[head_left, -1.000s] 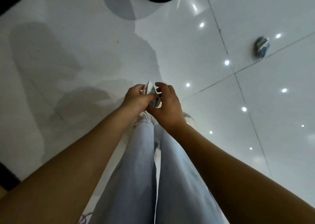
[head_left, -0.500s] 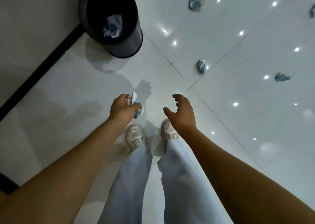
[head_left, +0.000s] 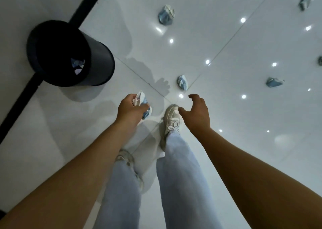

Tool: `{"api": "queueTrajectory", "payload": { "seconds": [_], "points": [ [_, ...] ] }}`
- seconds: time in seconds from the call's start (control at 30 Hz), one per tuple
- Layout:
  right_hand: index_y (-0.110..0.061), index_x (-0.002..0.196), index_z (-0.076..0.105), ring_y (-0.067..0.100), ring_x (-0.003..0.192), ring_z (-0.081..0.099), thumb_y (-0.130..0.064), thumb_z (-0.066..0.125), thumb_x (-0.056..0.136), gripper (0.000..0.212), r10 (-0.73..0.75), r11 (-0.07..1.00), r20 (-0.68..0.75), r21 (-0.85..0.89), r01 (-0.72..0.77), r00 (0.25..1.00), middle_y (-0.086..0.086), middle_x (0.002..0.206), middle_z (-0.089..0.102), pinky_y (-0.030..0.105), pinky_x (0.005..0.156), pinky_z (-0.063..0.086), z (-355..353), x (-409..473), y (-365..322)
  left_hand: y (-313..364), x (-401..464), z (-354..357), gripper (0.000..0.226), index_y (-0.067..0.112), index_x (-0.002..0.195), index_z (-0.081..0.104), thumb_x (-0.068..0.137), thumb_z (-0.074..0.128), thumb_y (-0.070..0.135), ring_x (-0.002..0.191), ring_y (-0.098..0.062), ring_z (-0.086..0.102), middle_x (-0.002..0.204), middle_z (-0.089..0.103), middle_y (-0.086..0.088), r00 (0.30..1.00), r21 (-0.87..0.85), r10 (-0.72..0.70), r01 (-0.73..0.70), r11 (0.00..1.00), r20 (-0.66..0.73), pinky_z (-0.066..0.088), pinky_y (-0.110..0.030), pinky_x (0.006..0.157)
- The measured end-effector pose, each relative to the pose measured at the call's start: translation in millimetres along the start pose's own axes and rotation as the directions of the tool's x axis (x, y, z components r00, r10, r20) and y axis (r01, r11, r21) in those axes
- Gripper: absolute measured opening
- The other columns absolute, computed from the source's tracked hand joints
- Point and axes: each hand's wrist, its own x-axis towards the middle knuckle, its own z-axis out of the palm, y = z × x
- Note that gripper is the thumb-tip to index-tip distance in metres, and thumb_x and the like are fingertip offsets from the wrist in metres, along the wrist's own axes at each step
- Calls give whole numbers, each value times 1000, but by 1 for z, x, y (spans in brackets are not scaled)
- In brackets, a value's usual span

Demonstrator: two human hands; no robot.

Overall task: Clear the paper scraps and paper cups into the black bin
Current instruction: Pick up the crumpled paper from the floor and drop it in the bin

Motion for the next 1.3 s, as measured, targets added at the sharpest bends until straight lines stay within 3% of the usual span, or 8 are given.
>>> {"api": "queueTrajectory", "payload": {
  "seconds": [0.3, 0.47, 0.7, 0.8, 0.93, 1.0, 1.13, 1.3],
  "points": [
    [-16, 136, 42, 24, 119, 47, -24, 64, 87, 54, -6, 1000, -8, -13, 6, 1000, 5, 134, 47, 26, 81, 35, -10, 84, 17, 38, 60, 60, 26, 20, 106, 55, 84, 70, 15, 82, -14, 57, 89, 56, 7, 995, 120, 97, -98, 988, 14, 50, -29, 76],
    [-16, 134, 42, 24, 117, 47, -24, 65, 86, 54, 24, 1000, -22, -2, -25, 999, 5, 132, 46, 26, 80, 36, 24, 141, 35, 26, 113, 75, 32, 15, 115, 57, 85, 67, 20, 86, -14, 59, 101, 61, 2, 989, 168, 147, -141, 976, -25, 43, -20, 67],
    [-17, 139, 40, 25, 122, 44, -23, 67, 84, 62, 90, 996, -38, 21, -89, 995, 5, 137, 45, 31, 88, 39, 99, 233, 74, -7, 212, 100, 24, 28, 105, 53, 85, 68, 25, 77, 3, 55, 91, 58, 14, 971, 239, 237, -239, 941, 34, 39, -11, 61],
    [-18, 141, 38, 27, 123, 42, -21, 66, 85, 63, 71, 997, -63, 9, -71, 995, 6, 141, 43, 34, 96, 39, 127, 256, 90, -22, 243, 107, 27, 24, 109, 55, 86, 68, 25, 79, -1, 57, 98, 59, 9, 969, 265, 241, -248, 932, 60, 39, -7, 61],
    [-22, 139, 43, 24, 126, 37, -9, 60, 86, 57, 5, 1000, -124, -13, -7, 992, 1, 143, 39, 29, 91, 36, 151, 261, 103, -39, 262, 109, 30, 20, 114, 56, 86, 67, 22, 86, -8, 57, 103, 59, 6, 974, 271, 213, -225, 936, 72, 40, -2, 56],
    [-21, 139, 44, 25, 125, 38, -4, 57, 88, 56, -11, 1000, -147, -26, 7, 989, 2, 143, 39, 28, 94, 36, 155, 260, 104, -43, 263, 107, 26, 21, 110, 56, 86, 67, 19, 83, -8, 58, 100, 60, 5, 976, 263, 204, -217, 940, 76, 43, -5, 61],
    [-21, 140, 44, 23, 124, 41, -6, 56, 90, 54, -26, 1000, -99, -11, 25, 995, 2, 141, 43, 23, 93, 33, 146, 249, 88, -40, 249, 96, 22, 19, 106, 58, 86, 66, 18, 91, -17, 61, 101, 63, 1, 978, 250, 190, -207, 946, 89, 50, -28, 82],
    [-25, 139, 45, 20, 118, 48, -10, 60, 88, 56, -164, 987, -57, -16, 163, 985, -1, 138, 46, 22, 90, 38, 104, 198, 26, -7, 195, 65, 22, 19, 106, 57, 86, 66, 20, 91, -19, 61, 102, 63, 0, 977, 196, 207, -214, 957, 58, 50, -29, 81]
  ]
}}
